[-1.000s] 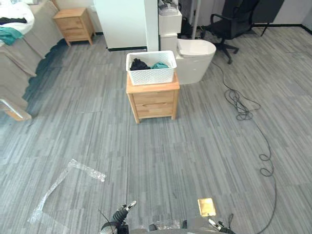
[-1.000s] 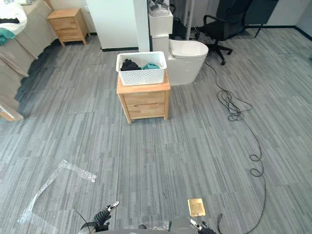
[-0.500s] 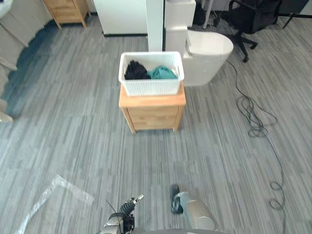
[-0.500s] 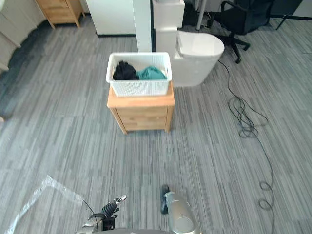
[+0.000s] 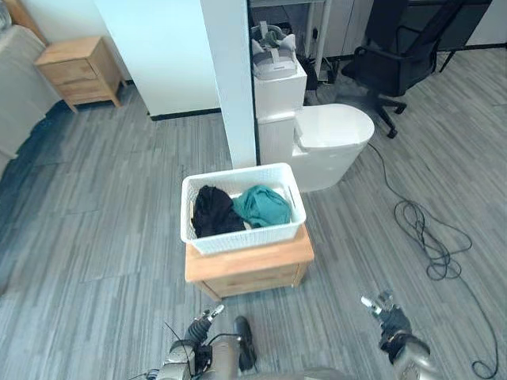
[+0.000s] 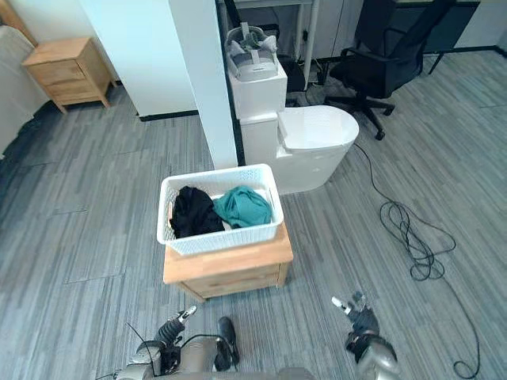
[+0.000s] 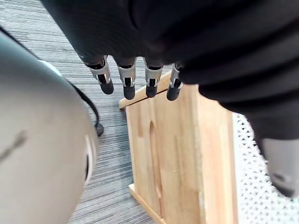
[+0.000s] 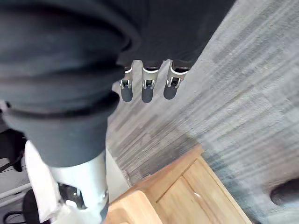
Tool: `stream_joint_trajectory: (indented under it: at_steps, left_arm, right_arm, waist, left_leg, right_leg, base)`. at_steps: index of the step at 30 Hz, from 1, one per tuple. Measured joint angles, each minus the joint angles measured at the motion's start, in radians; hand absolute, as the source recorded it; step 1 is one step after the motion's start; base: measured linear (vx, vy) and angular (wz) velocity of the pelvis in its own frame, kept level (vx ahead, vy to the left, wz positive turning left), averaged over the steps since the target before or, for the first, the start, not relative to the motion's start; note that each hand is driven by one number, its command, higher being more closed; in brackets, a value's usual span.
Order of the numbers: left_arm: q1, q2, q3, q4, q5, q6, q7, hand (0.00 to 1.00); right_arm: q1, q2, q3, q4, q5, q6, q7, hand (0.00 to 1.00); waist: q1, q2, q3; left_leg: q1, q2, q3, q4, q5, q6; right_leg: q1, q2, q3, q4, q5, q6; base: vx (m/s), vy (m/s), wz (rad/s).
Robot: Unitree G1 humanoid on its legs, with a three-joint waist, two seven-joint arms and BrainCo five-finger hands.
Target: Pick up the laundry basket with both hands and put the clothes into the washing machine.
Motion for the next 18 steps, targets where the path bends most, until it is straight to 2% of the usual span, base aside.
stream_joint_trajectory:
  at_steps: [1,2,3,4,5,6,7,8,9,10,11,14,15,18]
  left_arm:
    - [0.007,0.003,-0.004,0.017,0.0,0.005,0.0,0.0]
    - [0.008,0.003,-0.003,0.018,0.0,0.007,0.0,0.0]
    - [0.01,0.003,0.003,0.018,0.0,0.008,0.0,0.0]
    - [0.01,0.001,0.014,0.019,-0.002,0.007,0.001,0.0]
    - [0.006,0.001,0.017,0.018,-0.006,0.006,0.002,0.0]
    - [0.005,0.007,0.042,0.017,-0.02,0.002,0.002,0.0]
    - [0.007,0.009,0.058,0.017,-0.028,0.0,0.004,0.0]
    - [0.028,0.018,0.114,0.016,-0.033,-0.001,0.014,0.0]
    - [0.033,0.018,0.14,0.014,-0.032,-0.001,0.021,0.0]
    - [0.044,0.003,0.18,0.013,-0.032,-0.001,0.029,0.0]
    - [0.086,-0.06,0.285,-0.021,-0.032,0.0,0.045,0.0]
    - [0.127,-0.117,0.392,-0.104,-0.061,0.006,0.062,0.0]
    - [0.139,-0.136,0.442,-0.171,-0.086,0.009,0.069,0.0]
    - [0.18,-0.148,0.518,-0.4,-0.128,0.016,0.089,0.0]
  right_arm:
    - [0.013,0.01,0.003,0.022,0.0,0.012,0.005,0.0]
    - [0.017,0.01,0.006,0.036,-0.001,0.016,0.016,0.0]
    - [0.017,0.009,0.001,0.064,-0.003,0.016,0.03,0.0]
    - [0.018,0.01,-0.021,0.082,-0.003,0.018,0.039,0.0]
    - [0.018,0.014,-0.034,0.091,-0.002,0.019,0.038,0.0]
    - [0.022,0.023,-0.074,0.102,0.001,0.024,0.038,0.0]
    - [0.029,0.027,-0.098,0.103,0.002,0.027,0.037,0.0]
    - [0.066,0.048,-0.183,0.104,0.01,0.028,0.035,0.0]
    - [0.078,0.053,-0.209,0.104,0.016,0.027,0.029,0.0]
    - [0.093,0.053,-0.232,0.099,0.025,0.027,0.019,0.0]
    - [0.145,0.062,-0.274,0.008,0.041,0.027,-0.002,0.0]
    - [0.212,0.073,-0.291,-0.205,0.041,0.027,-0.031,0.0]
    - [0.231,0.084,-0.315,-0.332,0.041,0.026,-0.049,0.0]
    - [0.232,0.086,-0.336,-0.592,0.038,0.003,-0.074,0.0]
  waist:
    - [-0.004,0.011,0.005]
    - [-0.004,0.018,0.008]
    - [-0.003,0.044,0.01]
    - [-0.002,0.07,0.01]
    - [-0.002,0.071,0.009]
    - [-0.004,0.066,0.007]
    - [-0.007,0.056,0.003]
    - [-0.007,0.01,-0.018]
    - [-0.007,0.002,-0.025]
    - [-0.007,0.014,-0.028]
    - [-0.001,0.047,-0.055]
    - [-0.007,0.079,-0.075]
    - [-0.008,0.083,-0.076]
    - [-0.004,0.082,-0.076]
  left_leg:
    - [0.079,-0.002,-0.005,-0.029,-0.015,-0.002]
    - [0.121,0.001,-0.007,-0.052,-0.018,-0.005]
    - [0.178,0.016,-0.01,-0.09,-0.021,-0.011]
    - [0.211,0.039,-0.015,-0.115,-0.033,-0.031]
    - [0.22,0.043,-0.018,-0.119,-0.037,-0.036]
    - [0.232,0.046,-0.028,-0.126,-0.049,-0.055]
    - [0.229,0.044,-0.031,-0.127,-0.054,-0.065]
    - [0.236,0.029,-0.055,-0.122,-0.082,-0.099]
    - [0.246,0.032,-0.065,-0.123,-0.088,-0.108]
    - [0.257,0.052,-0.071,-0.125,-0.091,-0.117]
    - [0.248,0.104,-0.083,-0.132,-0.094,-0.146]
    - [0.24,0.137,-0.08,-0.147,-0.081,-0.17]
    - [0.239,0.146,-0.075,-0.148,-0.07,-0.185]
    - [0.245,0.161,-0.048,-0.146,-0.068,-0.189]
  right_leg:
    - [-0.035,-0.018,-0.037,0.074,-0.021,-0.03]
    - [-0.049,-0.032,-0.068,0.068,-0.04,-0.062]
    - [-0.074,-0.048,-0.128,-0.002,-0.073,-0.111]
    - [-0.106,-0.05,-0.168,-0.128,-0.086,-0.109]
    - [-0.123,-0.055,-0.173,-0.197,-0.083,-0.105]
    - [-0.145,-0.069,-0.169,-0.334,-0.062,-0.084]
    - [-0.149,-0.078,-0.162,-0.41,-0.031,-0.082]
    - [-0.154,-0.111,-0.15,-0.51,0.109,-0.062]
    - [-0.143,-0.115,-0.154,-0.511,0.136,-0.034]
    - [-0.126,-0.101,-0.176,-0.516,0.134,-0.044]
    - [-0.101,-0.055,-0.221,-0.565,0.131,-0.066]
    - [-0.093,-0.027,-0.266,-0.588,0.125,-0.081]
    - [-0.077,-0.023,-0.297,-0.594,0.123,-0.086]
    - [-0.051,-0.015,-0.346,-0.605,0.123,-0.086]
  base:
    - [0.51,0.155,0.08]
    - [0.5,0.111,-0.11]
    - [0.31,0.036,-0.12]
    - [0.36,0.023,-0.03]
    - [0.24,-0.066,0.13]
    - [0.18,-0.096,0.22]
    - [0.23,-0.22,0.5]
    - [0.19,-0.233,0.47]
    - [0.22,-0.278,0.43]
    - [0.27,-0.316,0.29]
    - [0.27,-0.299,0.24]
    - [0.23,-0.212,0.33]
    - [0.24,-0.181,0.64]
    - [0.09,-0.076,0.33]
